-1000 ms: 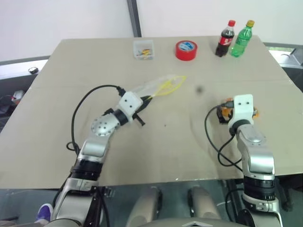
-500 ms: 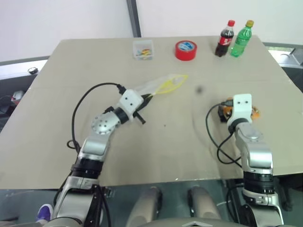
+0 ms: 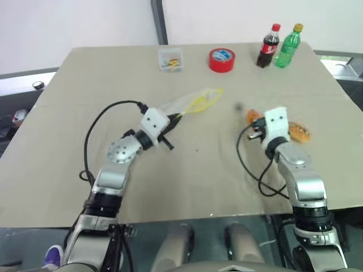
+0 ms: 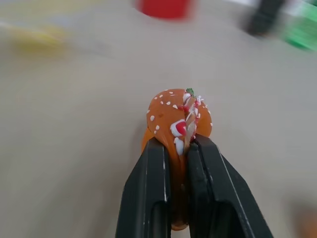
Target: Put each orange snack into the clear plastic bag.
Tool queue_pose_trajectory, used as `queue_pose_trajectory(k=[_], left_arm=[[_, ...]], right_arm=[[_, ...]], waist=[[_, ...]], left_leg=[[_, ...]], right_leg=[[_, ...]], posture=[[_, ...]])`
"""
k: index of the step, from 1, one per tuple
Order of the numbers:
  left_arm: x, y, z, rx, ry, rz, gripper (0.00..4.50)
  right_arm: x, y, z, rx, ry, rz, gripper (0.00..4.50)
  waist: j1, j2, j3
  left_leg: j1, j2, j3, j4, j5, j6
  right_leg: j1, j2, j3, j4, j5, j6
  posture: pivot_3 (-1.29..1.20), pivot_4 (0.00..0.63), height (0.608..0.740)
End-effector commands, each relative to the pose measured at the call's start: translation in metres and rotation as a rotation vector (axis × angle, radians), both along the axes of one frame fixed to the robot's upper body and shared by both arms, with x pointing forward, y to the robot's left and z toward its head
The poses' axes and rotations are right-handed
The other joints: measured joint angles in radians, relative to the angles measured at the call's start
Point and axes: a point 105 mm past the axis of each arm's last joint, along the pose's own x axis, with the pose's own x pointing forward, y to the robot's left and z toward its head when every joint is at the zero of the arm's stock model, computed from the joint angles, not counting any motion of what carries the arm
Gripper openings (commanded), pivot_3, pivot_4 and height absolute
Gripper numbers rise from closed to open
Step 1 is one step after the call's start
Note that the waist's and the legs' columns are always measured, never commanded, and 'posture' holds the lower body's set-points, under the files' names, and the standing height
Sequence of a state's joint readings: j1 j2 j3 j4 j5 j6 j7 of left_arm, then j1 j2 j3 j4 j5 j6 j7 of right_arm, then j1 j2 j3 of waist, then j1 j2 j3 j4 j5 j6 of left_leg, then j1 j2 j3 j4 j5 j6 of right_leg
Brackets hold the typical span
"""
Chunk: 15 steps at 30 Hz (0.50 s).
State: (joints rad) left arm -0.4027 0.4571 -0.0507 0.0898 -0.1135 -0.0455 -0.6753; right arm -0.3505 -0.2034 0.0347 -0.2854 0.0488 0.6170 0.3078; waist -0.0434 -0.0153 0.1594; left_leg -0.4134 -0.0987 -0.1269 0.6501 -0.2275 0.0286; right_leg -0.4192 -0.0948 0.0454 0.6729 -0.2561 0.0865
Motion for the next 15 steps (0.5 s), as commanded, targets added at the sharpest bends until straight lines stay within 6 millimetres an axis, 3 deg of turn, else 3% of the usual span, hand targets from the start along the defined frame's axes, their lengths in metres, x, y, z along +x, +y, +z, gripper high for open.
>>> queue_pose_trajectory(k=[1,7,15], left_arm=[[-0.014,-0.010,0.013,-0.002,-0.046,-0.098,0.00],[-0.034,-0.020,0.013,0.049,-0.062,-0.232,0.00],[-0.053,-0.022,0.002,0.114,-0.030,-0.330,0.00]], right_arm=[[-0.014,0.040,0.032,0.053,-0.092,0.223,0.02],[-0.013,0.056,0.032,0.074,-0.046,0.319,0.02],[-0.014,0.062,0.021,0.031,0.014,0.408,0.02]], waist=[[0.001,0.000,0.000],[0.008,0.000,0.000],[0.001,0.000,0.000]], left_leg=[[0.000,0.000,0.000,0.000,0.000,0.000],[0.000,0.000,-0.001,0.000,0.000,0.000],[0.000,0.000,-0.001,0.000,0.000,0.000]], right_leg=[[0.000,0.000,0.000,0.000,0.000,0.000],[0.000,-0.001,-0.001,-0.001,0.000,0.000],[0.000,0.000,-0.001,-0.001,0.000,0.000]], posture=[[0.00,0.150,0.740],[0.00,0.150,0.740],[0.00,0.150,0.740]])
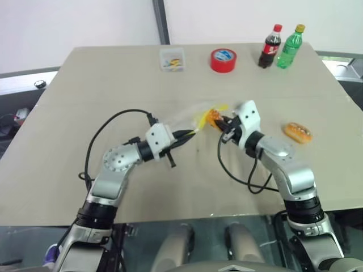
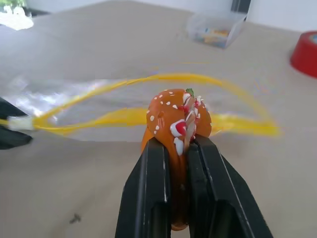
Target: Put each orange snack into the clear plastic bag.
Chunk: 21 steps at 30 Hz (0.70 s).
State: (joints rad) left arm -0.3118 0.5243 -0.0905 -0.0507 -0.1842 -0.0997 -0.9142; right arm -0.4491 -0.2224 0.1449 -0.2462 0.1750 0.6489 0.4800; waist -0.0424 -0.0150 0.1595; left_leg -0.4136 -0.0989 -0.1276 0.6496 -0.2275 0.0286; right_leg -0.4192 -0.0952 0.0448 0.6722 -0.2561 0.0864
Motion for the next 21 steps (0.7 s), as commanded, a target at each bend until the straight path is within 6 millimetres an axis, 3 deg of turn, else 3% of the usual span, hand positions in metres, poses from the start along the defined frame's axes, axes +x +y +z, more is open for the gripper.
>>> queue_pose_trajectory(k=[1,7,14,21], left_arm=[[-0.006,0.002,0.007,0.010,-0.036,-0.009,0.00],[-0.002,0.012,0.001,0.047,-0.026,0.027,0.00],[-0.009,0.008,-0.005,0.078,-0.004,-0.037,0.00],[-0.012,0.010,-0.008,0.111,0.009,-0.071,0.00]], right_arm=[[-0.004,0.002,0.014,0.013,-0.032,0.065,0.02],[-0.007,-0.018,0.026,0.070,-0.022,0.081,0.02],[-0.004,-0.009,0.028,0.222,0.092,0.079,0.02],[-0.002,-0.006,0.026,0.516,0.368,0.078,0.02]], waist=[[0.001,0.000,0.000],[0.007,0.000,0.000],[0.001,0.000,0.000],[0.008,0.000,0.000]], left_leg=[[0.000,0.000,0.000,0.000,0.000,0.000],[0.000,0.000,-0.001,0.000,0.000,0.000],[0.000,0.000,0.000,0.000,0.000,0.000],[0.000,0.000,-0.001,0.000,0.000,0.000]], right_leg=[[0.000,0.000,0.000,0.000,0.000,0.000],[0.000,0.000,-0.001,-0.001,0.000,0.000],[0.000,0.000,0.000,0.000,0.000,0.000],[0.000,-0.001,-0.001,-0.001,0.000,0.000]], posture=[[0.00,0.150,0.740],[0.00,0.150,0.740],[0.00,0.150,0.740],[0.00,0.150,0.740]])
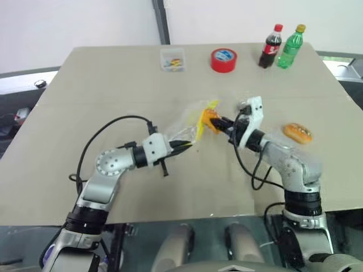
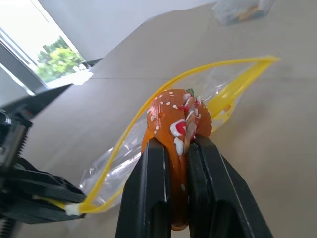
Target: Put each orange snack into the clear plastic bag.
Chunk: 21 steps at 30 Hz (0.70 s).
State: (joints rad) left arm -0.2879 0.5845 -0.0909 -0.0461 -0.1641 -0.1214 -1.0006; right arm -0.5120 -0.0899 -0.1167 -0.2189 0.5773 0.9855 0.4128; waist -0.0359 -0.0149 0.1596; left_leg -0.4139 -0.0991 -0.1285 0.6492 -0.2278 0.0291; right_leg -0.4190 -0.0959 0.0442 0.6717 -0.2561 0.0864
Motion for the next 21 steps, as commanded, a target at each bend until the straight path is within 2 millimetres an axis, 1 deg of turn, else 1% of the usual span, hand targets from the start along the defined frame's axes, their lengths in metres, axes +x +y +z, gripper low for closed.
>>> queue_pose_trajectory(k=[1,5,8,12,14,16,17,19,21], left_arm=[[-0.004,0.000,0.003,0.002,-0.016,-0.024,0.00],[-0.007,0.001,0.003,0.009,-0.013,-0.029,0.00],[-0.008,0.001,0.003,0.010,-0.013,-0.042,0.00],[-0.009,0.000,0.006,-0.005,-0.008,-0.061,0.00],[-0.010,0.001,0.008,-0.011,-0.004,-0.073,0.00],[-0.010,0.001,0.010,-0.019,-0.002,-0.082,0.00],[-0.010,0.001,0.010,-0.023,0.000,-0.086,0.00],[-0.010,0.002,0.011,-0.024,-0.001,-0.087,0.00],[-0.009,0.003,0.011,-0.019,-0.007,-0.086,0.00]], right_arm=[[-0.001,-0.008,0.016,0.121,0.048,0.004,0.02],[-0.004,-0.009,0.023,0.206,0.094,0.039,0.02],[-0.004,-0.006,0.024,0.290,0.157,0.053,0.02],[-0.010,0.010,0.011,0.345,0.278,0.100,0.02],[-0.011,0.014,0.004,0.335,0.309,0.097,0.02],[-0.010,0.016,-0.002,0.257,0.280,0.074,0.02],[-0.006,0.015,-0.003,0.197,0.231,0.038,0.02],[-0.001,0.014,-0.004,0.054,0.084,-0.017,0.02],[-0.001,0.017,-0.005,-0.099,-0.076,-0.015,0.02]], waist=[[0.002,0.000,0.000],[-0.002,0.000,0.000],[-0.007,0.001,0.000],[-0.007,0.001,0.000],[-0.006,0.001,0.000],[-0.006,0.002,0.000],[-0.005,0.002,0.000],[-0.005,0.002,0.000],[-0.006,0.002,0.000]], left_leg=[[0.000,0.000,0.000,0.000,0.000,0.000],[0.000,0.000,0.000,0.000,-0.001,0.001],[0.001,0.001,0.000,-0.001,-0.001,0.002],[0.000,0.001,0.000,-0.001,-0.001,0.002],[0.000,0.000,0.000,-0.001,-0.001,0.002],[0.000,0.000,0.000,-0.001,-0.001,0.002],[0.000,0.000,0.000,-0.001,-0.001,0.002],[0.000,0.000,0.000,-0.001,-0.001,0.002],[0.000,0.000,0.000,0.000,-0.001,0.002]], right_leg=[[0.000,0.000,0.000,0.000,0.000,0.000],[0.000,0.000,0.000,0.000,0.000,0.000],[0.000,0.000,0.000,0.001,0.000,0.000],[0.000,0.000,0.000,0.001,0.000,0.000],[0.000,0.000,0.000,0.001,0.000,0.000],[0.000,0.000,0.000,0.000,0.000,0.000],[0.000,0.000,0.000,0.000,0.000,0.000],[0.000,0.000,0.000,0.000,0.000,0.000],[0.000,0.000,0.000,0.000,0.000,0.000]], posture=[[0.00,0.150,0.740],[0.00,0.150,0.740],[0.00,0.150,0.740],[0.00,0.150,0.740],[0.00,0.150,0.740],[0.00,0.150,0.740],[0.00,0.150,0.740],[0.00,0.150,0.740],[0.00,0.150,0.740]])
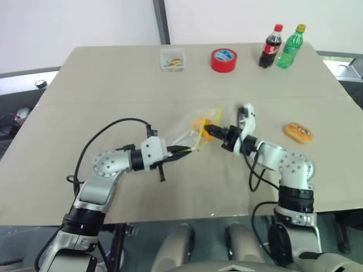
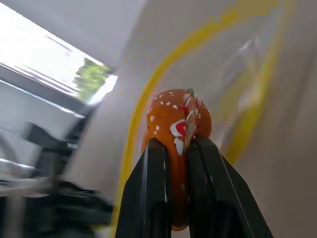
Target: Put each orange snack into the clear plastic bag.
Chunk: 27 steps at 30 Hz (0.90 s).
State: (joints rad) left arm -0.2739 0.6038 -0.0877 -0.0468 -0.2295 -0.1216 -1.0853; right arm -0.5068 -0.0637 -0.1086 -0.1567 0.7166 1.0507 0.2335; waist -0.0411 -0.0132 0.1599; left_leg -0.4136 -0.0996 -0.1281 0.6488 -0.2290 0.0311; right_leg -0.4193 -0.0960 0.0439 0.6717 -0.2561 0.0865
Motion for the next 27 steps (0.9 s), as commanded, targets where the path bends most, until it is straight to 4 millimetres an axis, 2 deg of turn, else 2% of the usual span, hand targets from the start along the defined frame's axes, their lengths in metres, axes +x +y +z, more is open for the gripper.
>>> queue_pose_trajectory(k=[1,4,7,11,16,18,23,27], left_arm=[[0.002,0.002,0.013,-0.006,-0.064,-0.006,0.00],[0.012,0.008,0.016,0.018,-0.133,0.031,0.00],[0.035,0.012,0.026,0.025,-0.280,0.138,0.00],[0.044,0.011,0.028,0.035,-0.370,0.156,0.00],[0.037,0.006,0.024,0.024,-0.361,0.107,0.00],[0.027,0.007,0.016,0.017,-0.272,0.074,0.00],[0.017,0.009,0.009,-0.010,-0.173,0.068,0.00],[0.019,0.015,0.012,-0.029,-0.145,0.117,0.00]], right_arm=[[-0.002,0.008,0.017,-0.230,-0.360,0.025,0.02],[-0.010,0.016,0.012,-0.498,-0.666,0.141,0.02],[-0.013,0.024,0.009,-0.472,-0.692,0.179,0.02],[-0.001,0.032,0.008,-0.429,-0.665,0.116,0.02],[0.006,0.048,-0.003,-0.280,-0.490,0.063,0.02],[0.017,0.048,-0.006,-0.253,-0.429,-0.008,0.02],[0.032,0.045,-0.011,-0.426,-0.537,-0.068,0.02],[0.045,0.030,-0.012,-0.577,-0.627,-0.151,0.02]], waist=[[-0.001,0.000,0.000],[-0.002,0.000,0.000],[-0.002,0.000,0.000],[-0.002,-0.001,0.000],[0.000,-0.001,0.000],[-0.001,-0.001,0.000],[-0.004,0.000,0.000],[-0.002,0.000,0.000]], left_leg=[[0.000,0.000,0.000,0.000,0.000,0.000],[0.000,0.000,0.000,0.000,0.001,-0.002],[0.000,0.001,0.000,0.000,0.001,-0.002],[0.000,0.001,0.000,0.000,0.001,-0.003],[0.000,0.000,-0.001,0.000,0.002,-0.003],[0.000,0.000,-0.001,0.000,0.001,-0.003],[0.000,0.001,-0.001,0.000,0.001,-0.003],[0.000,0.001,-0.001,0.000,0.002,-0.003]], right_leg=[[0.000,0.000,0.000,0.000,0.000,0.000],[0.000,0.001,0.000,0.000,0.000,0.000],[0.000,0.001,-0.001,0.000,0.000,0.000],[0.000,0.001,0.000,0.000,0.000,0.000],[0.000,0.001,0.000,0.000,0.000,0.000],[0.000,0.001,0.000,0.000,0.000,0.000],[0.000,0.001,0.000,0.001,0.000,0.000],[0.000,0.001,0.000,0.001,0.000,0.000]], posture=[[0.00,0.150,0.740],[0.00,0.150,0.740],[0.00,0.150,0.740],[0.00,0.150,0.740],[0.00,0.150,0.740],[0.00,0.150,0.740],[0.00,0.150,0.740],[0.00,0.150,0.740]])
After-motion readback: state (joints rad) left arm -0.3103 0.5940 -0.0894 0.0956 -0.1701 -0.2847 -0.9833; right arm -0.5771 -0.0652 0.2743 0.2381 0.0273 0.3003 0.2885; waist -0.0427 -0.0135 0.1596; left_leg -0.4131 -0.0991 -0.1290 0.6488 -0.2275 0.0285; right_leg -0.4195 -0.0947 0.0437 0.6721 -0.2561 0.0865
